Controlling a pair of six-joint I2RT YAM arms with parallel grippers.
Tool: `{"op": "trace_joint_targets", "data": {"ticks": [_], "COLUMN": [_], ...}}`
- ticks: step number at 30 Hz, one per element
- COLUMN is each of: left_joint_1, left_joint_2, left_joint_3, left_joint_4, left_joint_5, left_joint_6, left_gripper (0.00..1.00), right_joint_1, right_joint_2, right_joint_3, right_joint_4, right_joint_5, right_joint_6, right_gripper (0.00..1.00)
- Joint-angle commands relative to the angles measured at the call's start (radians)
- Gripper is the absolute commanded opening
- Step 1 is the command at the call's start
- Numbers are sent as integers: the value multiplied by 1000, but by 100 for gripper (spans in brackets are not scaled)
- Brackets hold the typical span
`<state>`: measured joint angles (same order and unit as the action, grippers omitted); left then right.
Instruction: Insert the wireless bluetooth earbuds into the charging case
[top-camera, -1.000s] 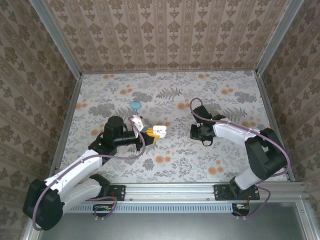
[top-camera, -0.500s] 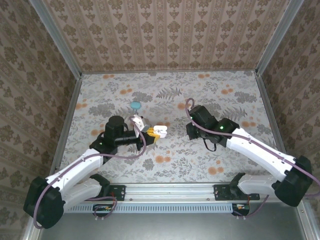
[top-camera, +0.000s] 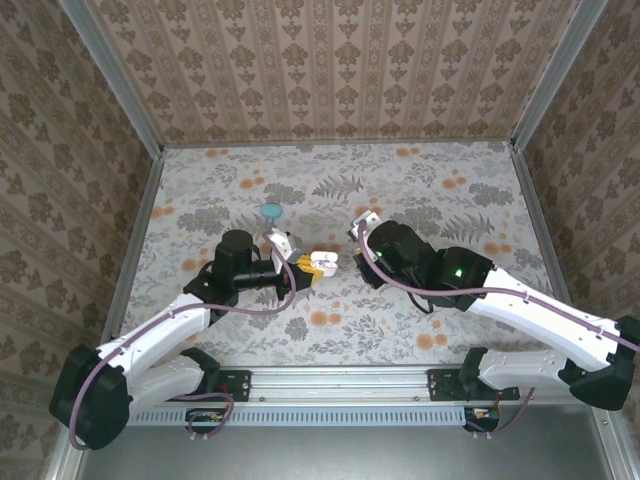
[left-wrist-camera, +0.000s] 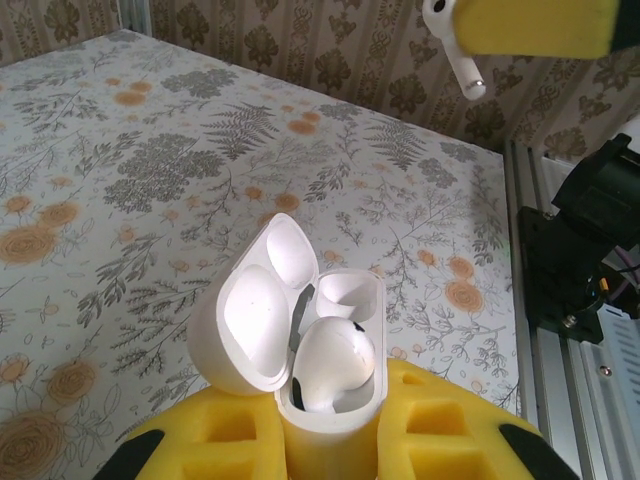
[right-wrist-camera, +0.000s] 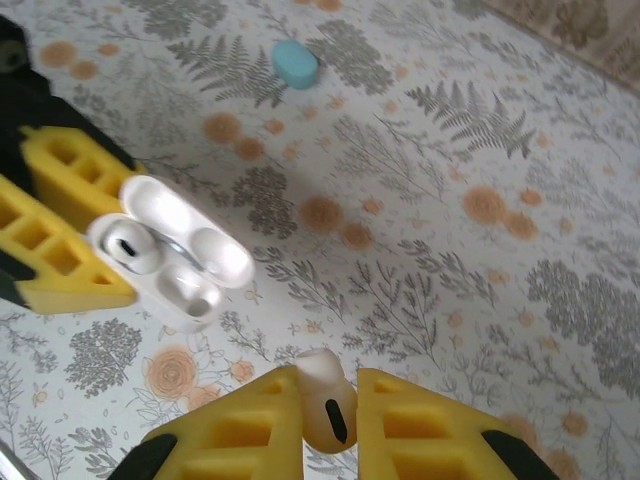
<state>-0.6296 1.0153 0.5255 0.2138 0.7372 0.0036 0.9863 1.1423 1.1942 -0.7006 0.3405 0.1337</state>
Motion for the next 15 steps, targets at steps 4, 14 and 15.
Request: {"op": "trace_joint_targets", "data": {"ticks": [4, 14, 15], "left_joint_1": [-8, -10, -10], "left_joint_2": [-5, -5, -3], "left_joint_3": [36, 34, 35], "left_joint_4": [32, 21, 20], "left_joint_5": [28, 57, 61], "left_joint_6": [-20, -14, -13], "left_gripper": [0, 0, 0], "right_joint_1": [36, 38, 38], "right_joint_2": [83, 135, 136], "right_joint_3": [54, 85, 85], "right_joint_4": [30, 19, 21], "right_joint_5": [21, -2, -3], "right_joint_6": [-119, -177, -184], "right_gripper": [15, 15, 15]}}
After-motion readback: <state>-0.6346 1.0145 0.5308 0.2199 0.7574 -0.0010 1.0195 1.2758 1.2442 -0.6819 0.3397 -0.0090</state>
